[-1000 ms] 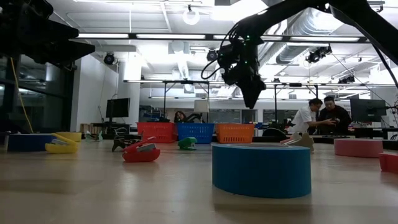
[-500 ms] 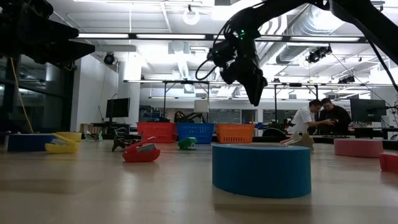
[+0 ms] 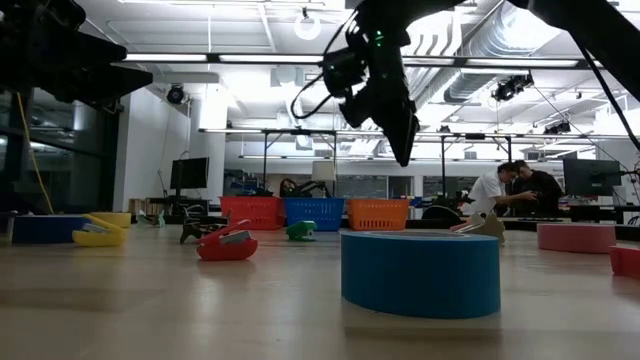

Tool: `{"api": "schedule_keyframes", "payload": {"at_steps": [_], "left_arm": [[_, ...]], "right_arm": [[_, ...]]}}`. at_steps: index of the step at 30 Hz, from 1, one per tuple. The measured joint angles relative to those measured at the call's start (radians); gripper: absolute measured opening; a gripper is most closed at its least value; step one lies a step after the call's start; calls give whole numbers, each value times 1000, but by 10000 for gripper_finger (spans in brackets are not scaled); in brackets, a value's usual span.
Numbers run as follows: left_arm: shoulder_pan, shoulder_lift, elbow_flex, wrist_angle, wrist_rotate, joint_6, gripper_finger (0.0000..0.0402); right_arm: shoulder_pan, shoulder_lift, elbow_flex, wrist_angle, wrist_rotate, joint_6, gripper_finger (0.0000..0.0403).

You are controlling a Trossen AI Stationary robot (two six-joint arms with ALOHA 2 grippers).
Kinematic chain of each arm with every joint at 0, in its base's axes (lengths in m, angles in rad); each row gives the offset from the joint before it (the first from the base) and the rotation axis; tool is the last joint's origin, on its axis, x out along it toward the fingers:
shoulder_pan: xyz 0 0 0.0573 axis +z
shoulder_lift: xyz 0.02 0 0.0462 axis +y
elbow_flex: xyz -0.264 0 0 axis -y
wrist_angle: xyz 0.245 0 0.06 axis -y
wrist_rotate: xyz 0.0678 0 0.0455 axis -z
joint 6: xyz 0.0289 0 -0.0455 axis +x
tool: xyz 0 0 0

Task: Pick and place Stapler, Stapler remover, tape
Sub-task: Put the pink tape into the orange bin

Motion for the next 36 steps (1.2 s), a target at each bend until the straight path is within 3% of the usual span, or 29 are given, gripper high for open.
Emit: {"api": "schedule_keyframes", "payload": {"at_steps": [10,19,22,28,36], "left_arm": [[0,0,0,0,0,0,262],[0,0,0,-3,0,0,262],[0,0,0,-4,0,0,262],[0,0,0,-3,0,0,262],[0,0,0,-3,0,0,262]], "right_arm": [[94,-16,-1,-40,32,126,145],[178,-60,-12,-32,169,231,145],[195,-102,-102,11,161,249,145],[212,-254,-420,211,101,318,145],[211,-496,-766,392,0,501,142]]}}
